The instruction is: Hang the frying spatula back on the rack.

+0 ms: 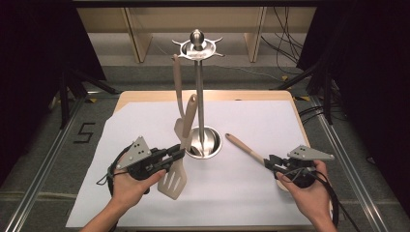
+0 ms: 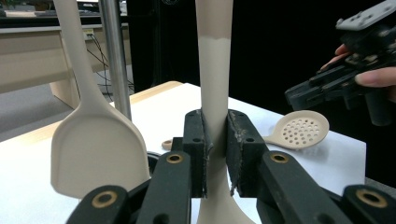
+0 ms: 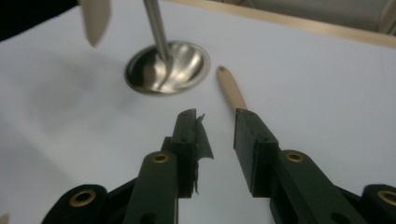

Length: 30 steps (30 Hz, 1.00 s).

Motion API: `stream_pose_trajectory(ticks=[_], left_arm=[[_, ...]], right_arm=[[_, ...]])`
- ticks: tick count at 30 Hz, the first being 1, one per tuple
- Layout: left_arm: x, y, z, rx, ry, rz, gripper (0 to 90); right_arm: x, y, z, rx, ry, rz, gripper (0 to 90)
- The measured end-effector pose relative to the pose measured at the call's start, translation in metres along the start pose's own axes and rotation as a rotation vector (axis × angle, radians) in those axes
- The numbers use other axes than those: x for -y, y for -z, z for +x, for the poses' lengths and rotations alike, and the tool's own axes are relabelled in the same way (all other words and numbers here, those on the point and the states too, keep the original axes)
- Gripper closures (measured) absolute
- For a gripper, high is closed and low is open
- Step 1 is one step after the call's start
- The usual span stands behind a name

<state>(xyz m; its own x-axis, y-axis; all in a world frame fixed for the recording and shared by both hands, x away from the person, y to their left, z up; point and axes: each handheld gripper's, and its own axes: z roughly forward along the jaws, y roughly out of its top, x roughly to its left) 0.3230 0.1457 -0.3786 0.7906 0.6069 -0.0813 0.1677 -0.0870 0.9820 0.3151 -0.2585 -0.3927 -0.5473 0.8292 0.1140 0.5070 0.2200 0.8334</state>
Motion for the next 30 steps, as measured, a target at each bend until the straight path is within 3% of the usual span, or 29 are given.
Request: stream_pose_trajectory(ticks=[2,4,5,9,11,13,15,17,18,21,22,23,25,26,29,30], left_arm=[[-0.002,-0.003,-0.001,0.003,-0.002,-0.002,77.9],[-0.003,-0.006,-0.002,0.009,-0.004,-0.001,77.9],[-0.004,-0.008,-0.002,0.010,-0.009,0.002,77.9],[-0.006,-0.016,-0.004,0.014,-0.009,0.004,77.9],[-0.007,-0.021,-0.005,0.020,-0.016,0.007,77.9],[-0.008,-0.025,-0.007,0.024,-0.023,0.012,77.9],[-0.008,-0.029,-0.009,0.027,-0.026,0.013,77.9],[-0.009,-0.033,-0.010,0.029,-0.022,0.014,77.9],[-0.009,-0.035,-0.010,0.034,-0.030,0.017,77.9],[-0.011,-0.041,-0.010,0.046,-0.055,0.011,77.9],[-0.011,-0.041,-0.012,0.039,-0.030,0.022,77.9],[-0.011,-0.042,-0.012,0.039,-0.034,0.024,77.8],[-0.011,-0.044,-0.012,0.040,-0.035,0.026,77.9],[-0.011,-0.045,-0.011,0.041,-0.032,0.029,77.8],[-0.010,-0.048,-0.012,0.041,-0.029,0.035,77.9],[-0.010,-0.049,-0.012,0.044,-0.027,0.034,77.9]], right_arm=[[-0.007,0.001,0.005,-0.005,0.071,-0.019,70.2],[-0.013,0.002,0.016,-0.027,0.066,-0.028,69.7],[-0.015,0.001,0.020,-0.034,0.090,-0.062,69.6],[-0.030,0.003,0.035,-0.064,0.132,-0.067,69.2],[-0.035,0.002,0.042,-0.075,0.125,-0.092,69.1],[-0.042,0.001,0.049,-0.103,0.123,-0.080,68.9],[-0.048,-0.002,0.051,-0.112,0.146,-0.094,68.7],[-0.053,-0.005,0.056,-0.111,0.131,-0.109,68.7],[-0.056,-0.006,0.055,-0.117,0.175,-0.119,68.7],[-0.062,-0.010,0.063,-0.148,0.154,-0.126,68.7],[-0.065,-0.012,0.065,-0.146,0.169,-0.142,68.7],[-0.067,-0.013,0.068,-0.163,0.151,-0.142,68.7],[-0.073,-0.014,0.071,-0.158,0.191,-0.156,68.6],[-0.074,-0.014,0.073,-0.167,0.168,-0.148,68.5],[-0.081,-0.017,0.077,-0.177,0.195,-0.178,68.2],[-0.082,-0.016,0.081,-0.189,0.170,-0.163,68.2]])
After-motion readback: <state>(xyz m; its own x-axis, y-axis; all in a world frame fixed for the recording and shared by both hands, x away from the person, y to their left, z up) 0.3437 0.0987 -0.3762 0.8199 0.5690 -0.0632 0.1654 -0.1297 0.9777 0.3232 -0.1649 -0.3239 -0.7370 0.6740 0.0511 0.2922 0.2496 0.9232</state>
